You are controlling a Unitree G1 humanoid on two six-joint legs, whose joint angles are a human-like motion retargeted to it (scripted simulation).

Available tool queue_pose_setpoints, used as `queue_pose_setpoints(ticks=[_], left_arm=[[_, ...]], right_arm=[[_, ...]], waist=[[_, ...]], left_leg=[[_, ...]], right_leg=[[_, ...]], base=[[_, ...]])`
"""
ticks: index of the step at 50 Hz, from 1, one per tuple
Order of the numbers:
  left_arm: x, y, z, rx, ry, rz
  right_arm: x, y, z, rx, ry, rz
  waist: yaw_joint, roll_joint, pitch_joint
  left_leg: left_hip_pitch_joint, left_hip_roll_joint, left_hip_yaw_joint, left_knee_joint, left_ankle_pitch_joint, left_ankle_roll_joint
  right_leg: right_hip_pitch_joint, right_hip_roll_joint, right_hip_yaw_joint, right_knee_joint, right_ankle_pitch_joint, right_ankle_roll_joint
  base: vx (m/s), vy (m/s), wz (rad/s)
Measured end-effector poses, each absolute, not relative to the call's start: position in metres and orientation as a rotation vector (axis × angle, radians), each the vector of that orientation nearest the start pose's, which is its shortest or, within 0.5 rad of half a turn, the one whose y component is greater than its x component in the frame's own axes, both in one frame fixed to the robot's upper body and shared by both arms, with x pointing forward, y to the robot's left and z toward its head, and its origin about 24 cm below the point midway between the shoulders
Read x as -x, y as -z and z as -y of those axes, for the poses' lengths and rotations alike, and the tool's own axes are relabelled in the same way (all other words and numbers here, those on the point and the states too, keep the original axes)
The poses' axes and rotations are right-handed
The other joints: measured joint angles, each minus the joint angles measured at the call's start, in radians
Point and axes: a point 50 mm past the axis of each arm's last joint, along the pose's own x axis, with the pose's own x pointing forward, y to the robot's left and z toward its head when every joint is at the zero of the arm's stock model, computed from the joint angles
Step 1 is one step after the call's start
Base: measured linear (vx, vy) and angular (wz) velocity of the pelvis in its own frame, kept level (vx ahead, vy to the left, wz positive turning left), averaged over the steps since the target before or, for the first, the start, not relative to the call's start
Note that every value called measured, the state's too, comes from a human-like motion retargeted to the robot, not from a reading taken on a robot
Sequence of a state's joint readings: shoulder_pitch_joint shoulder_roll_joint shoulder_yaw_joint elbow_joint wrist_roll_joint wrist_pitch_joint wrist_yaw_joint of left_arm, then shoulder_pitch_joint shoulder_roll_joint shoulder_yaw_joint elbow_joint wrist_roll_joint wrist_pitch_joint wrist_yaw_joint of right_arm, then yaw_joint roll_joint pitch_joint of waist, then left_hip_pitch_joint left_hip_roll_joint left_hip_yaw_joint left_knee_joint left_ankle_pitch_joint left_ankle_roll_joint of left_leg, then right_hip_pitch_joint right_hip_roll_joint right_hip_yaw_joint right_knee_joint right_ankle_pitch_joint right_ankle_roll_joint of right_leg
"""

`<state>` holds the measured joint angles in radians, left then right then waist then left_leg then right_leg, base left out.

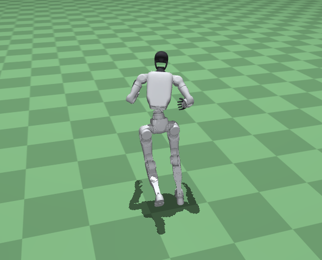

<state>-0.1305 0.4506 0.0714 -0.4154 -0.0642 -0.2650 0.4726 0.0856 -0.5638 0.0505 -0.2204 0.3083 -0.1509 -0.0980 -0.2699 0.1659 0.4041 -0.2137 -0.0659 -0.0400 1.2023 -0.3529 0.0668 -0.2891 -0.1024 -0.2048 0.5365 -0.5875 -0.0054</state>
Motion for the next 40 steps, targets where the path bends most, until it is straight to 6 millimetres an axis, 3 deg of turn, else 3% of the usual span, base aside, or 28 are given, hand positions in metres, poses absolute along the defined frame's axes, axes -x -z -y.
queue_pose_setpoints(ticks=[2,5,8,11,13,15,17,19,20,22,24,27,29,31,33,35,36,37,38,40], left_arm=[[-0.200,-0.159,-0.229,-0.117,-0.301,0.622],[-0.155,-0.128,-0.244,-0.163,-0.266,0.391],[-0.126,-0.113,-0.260,-0.209,-0.224,0.204],[-0.113,-0.103,-0.274,-0.191,-0.241,0.103],[-0.116,-0.099,-0.279,-0.186,-0.260,0.103],[-0.130,-0.094,-0.275,-0.166,-0.257,0.126],[-0.156,-0.088,-0.262,-0.127,-0.214,0.161],[-0.192,-0.097,-0.242,-0.096,-0.149,0.252],[-0.212,-0.109,-0.229,-0.081,-0.116,0.325],[-0.248,-0.161,-0.202,-0.051,-0.054,0.562],[-0.264,-0.223,-0.177,-0.037,-0.006,0.821],[-0.259,-0.298,-0.153,0.001,-0.016,1.149],[-0.247,-0.328,-0.144,0.047,-0.014,1.298],[-0.234,-0.345,-0.135,0.169,0.041,1.383],[-0.224,-0.350,-0.128,0.268,0.114,1.414],[-0.221,-0.342,-0.124,0.291,0.181,1.391],[-0.223,-0.333,-0.128,0.271,0.194,1.348],[-0.226,-0.322,-0.132,0.238,0.212,1.290],[-0.231,-0.304,-0.136,0.184,0.239,1.200],[-0.246,-0.251,-0.143,0.068,0.268,0.939]], right_arm=[[-0.247,-0.153,0.195,0.145,-0.101,0.483],[-0.232,-0.212,0.168,0.032,-0.186,0.791],[-0.204,-0.241,0.157,0.074,-0.260,0.972],[-0.189,-0.249,0.151,0.166,-0.286,1.045],[-0.185,-0.242,0.149,0.179,-0.290,1.022],[-0.187,-0.224,0.147,0.179,-0.294,0.929],[-0.197,-0.193,0.151,0.195,-0.264,0.757],[-0.206,-0.148,0.161,0.222,-0.199,0.532],[-0.207,-0.124,0.167,0.236,-0.163,0.413],[-0.194,-0.092,0.182,0.205,-0.100,0.247],[-0.173,-0.085,0.199,0.163,-0.071,0.172],[-0.150,-0.097,0.220,0.207,-0.104,0.148],[-0.145,-0.102,0.228,0.246,-0.168,0.120],[-0.145,-0.099,0.233,0.247,-0.208,0.071],[-0.149,-0.091,0.235,0.236,-0.226,0.024],[-0.156,-0.084,0.234,0.238,-0.254,-0.006],[-0.165,-0.081,0.230,0.246,-0.271,-0.002],[-0.174,-0.078,0.226,0.247,-0.293,0.000],[-0.183,-0.074,0.220,0.232,-0.323,0.001],[-0.204,-0.062,0.205,0.179,-0.359,-0.021]], waist=[[0.118,-0.069,-0.086],[0.330,-0.227,-0.133],[0.526,-0.367,-0.140],[0.644,-0.413,-0.102],[0.687,-0.373,-0.048],[0.679,-0.315,0.007],[0.627,-0.285,0.042],[0.575,-0.285,0.059],[0.547,-0.295,0.062],[0.466,-0.315,0.033],[0.343,-0.294,-0.023],[0.111,-0.202,-0.103],[-0.030,-0.120,-0.127],[-0.133,-0.063,-0.133],[-0.204,-0.036,-0.124],[-0.259,-0.040,-0.109],[-0.262,-0.047,-0.074],[-0.264,-0.051,-0.045],[-0.260,-0.048,-0.029],[-0.226,-0.028,-0.017]], left_leg=[[-0.199,0.050,0.120,0.136,-0.077,0.056],[-0.362,0.071,0.285,0.067,-0.142,0.150],[-0.423,0.058,0.419,-0.271,-0.102,0.120],[-0.358,0.061,0.509,-0.744,-0.051,0.016],[-0.266,0.090,0.540,-0.968,-0.011,-0.071],[-0.195,0.117,0.531,-0.970,0.018,-0.100],[-0.160,0.134,0.479,-0.765,-0.111,-0.049],[-0.126,0.142,0.432,-0.596,-0.259,0.002],[-0.105,0.138,0.419,-0.548,-0.310,0.022],[-0.063,0.117,0.401,-0.558,-0.338,0.033],[-0.022,0.112,0.356,-0.623,-0.312,0.015],[0.053,0.143,0.243,-0.756,-0.192,-0.021],[0.115,0.191,0.188,-0.857,-0.053,-0.064],[0.185,0.218,0.155,-0.929,0.085,-0.095],[0.274,0.223,0.136,-0.974,0.197,-0.121],[0.378,0.221,0.125,-0.984,0.283,-0.143],[0.454,0.217,0.117,-0.995,0.330,-0.119],[0.507,0.217,0.106,-0.973,0.369,-0.102],[0.515,0.224,0.092,-0.886,0.393,-0.100],[0.449,0.220,0.053,-0.601,0.393,-0.115]], right_leg=[[-0.020,-0.025,0.040,0.023,-0.009,0.013],[0.076,-0.088,0.114,-0.120,0.118,0.065],[0.155,-0.173,0.171,-0.235,0.361,0.136],[0.295,-0.188,0.216,-0.350,0.572,0.203],[0.451,-0.150,0.254,-0.398,0.624,0.204],[0.592,-0.110,0.257,-0.368,0.607,0.161],[0.623,-0.103,0.182,-0.175,0.552,0.132],[0.537,-0.120,0.130,0.141,0.450,0.112],[0.465,-0.134,0.125,0.306,0.386,0.095],[0.283,-0.146,0.126,0.532,0.263,0.061],[0.113,-0.145,0.072,0.620,0.183,0.034],[-0.085,-0.121,-0.062,0.536,0.167,0.035],[-0.153,-0.065,-0.122,0.306,0.200,0.036],[-0.187,-0.034,-0.153,0.032,0.259,0.065],[-0.177,-0.037,-0.182,-0.232,0.289,0.102],[-0.159,-0.070,-0.206,-0.324,0.302,0.133],[-0.108,-0.059,-0.190,-0.334,0.321,0.117],[-0.071,-0.050,-0.174,-0.301,0.307,0.094],[-0.060,-0.043,-0.158,-0.184,0.228,0.057],[-0.048,-0.019,-0.114,0.031,0.055,-0.011]], base=[[1.10,-0.19,-0.59],[1.20,-0.06,-0.87],[1.30,0.12,-0.93],[1.34,0.22,-0.68],[1.39,0.28,-0.28],[1.38,0.30,0.66],[1.36,0.27,1.22],[1.31,0.18,0.98],[1.24,0.10,0.80],[1.21,0.06,0.91],[1.21,0.02,1.34],[1.27,-0.11,1.64],[1.31,-0.27,1.32],[1.38,-0.36,0.96],[1.47,-0.42,0.80],[1.53,-0.46,0.51],[1.49,-0.51,-0.26],[1.47,-0.53,-0.81],[1.49,-0.50,-0.95],[1.48,-0.45,-1.16]])
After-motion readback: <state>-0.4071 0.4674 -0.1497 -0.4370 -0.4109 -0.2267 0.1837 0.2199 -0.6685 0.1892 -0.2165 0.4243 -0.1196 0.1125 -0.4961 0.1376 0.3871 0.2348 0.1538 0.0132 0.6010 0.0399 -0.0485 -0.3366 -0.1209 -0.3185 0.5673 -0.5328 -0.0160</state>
